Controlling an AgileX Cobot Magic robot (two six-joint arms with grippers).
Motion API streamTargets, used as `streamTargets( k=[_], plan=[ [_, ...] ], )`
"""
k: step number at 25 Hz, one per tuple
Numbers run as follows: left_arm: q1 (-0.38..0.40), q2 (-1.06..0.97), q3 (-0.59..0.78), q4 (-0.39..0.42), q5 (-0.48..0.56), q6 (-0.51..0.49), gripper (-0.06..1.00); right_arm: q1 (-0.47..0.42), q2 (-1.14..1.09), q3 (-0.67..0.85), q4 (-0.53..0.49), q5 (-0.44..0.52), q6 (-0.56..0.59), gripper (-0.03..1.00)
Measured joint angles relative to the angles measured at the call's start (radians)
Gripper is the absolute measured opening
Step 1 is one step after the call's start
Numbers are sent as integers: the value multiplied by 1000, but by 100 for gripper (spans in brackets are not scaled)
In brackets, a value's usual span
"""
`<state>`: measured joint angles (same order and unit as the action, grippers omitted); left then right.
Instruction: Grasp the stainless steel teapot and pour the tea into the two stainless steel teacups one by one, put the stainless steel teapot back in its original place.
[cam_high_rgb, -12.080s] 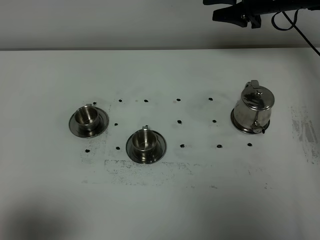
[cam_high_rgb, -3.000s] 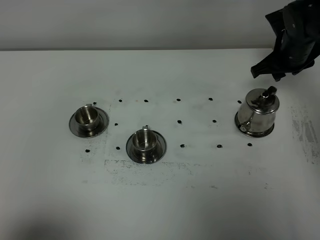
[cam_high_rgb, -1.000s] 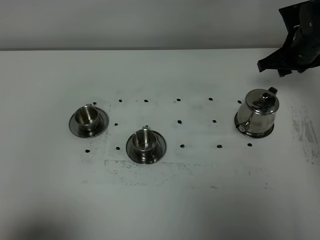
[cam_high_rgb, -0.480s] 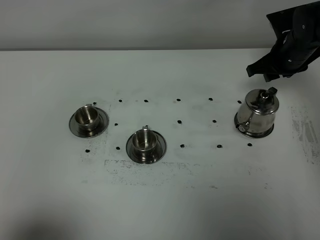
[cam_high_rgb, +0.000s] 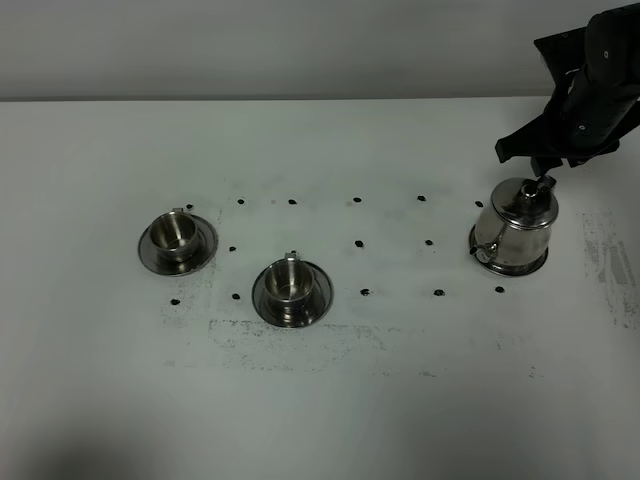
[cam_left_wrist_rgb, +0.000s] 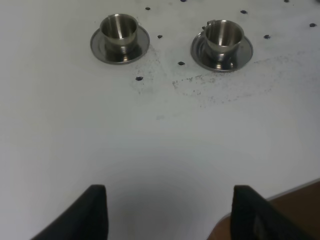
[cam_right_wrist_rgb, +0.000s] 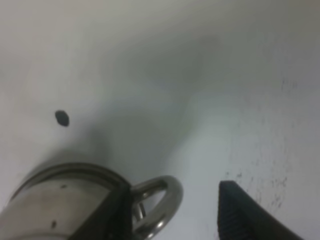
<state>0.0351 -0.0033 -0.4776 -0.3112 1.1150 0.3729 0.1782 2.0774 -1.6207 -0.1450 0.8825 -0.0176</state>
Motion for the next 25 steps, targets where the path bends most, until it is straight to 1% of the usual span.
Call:
streamTargets(
  k=[7,18,25],
  plan=[
    [0,0,0,0,0,0,52,0,0,0,-24,33,27,38],
    [0,0,0,0,0,0,52,0,0,0,-81,116,131,38],
    [0,0,0,0,0,0,52,0,0,0,-97,183,147,38]
  ],
)
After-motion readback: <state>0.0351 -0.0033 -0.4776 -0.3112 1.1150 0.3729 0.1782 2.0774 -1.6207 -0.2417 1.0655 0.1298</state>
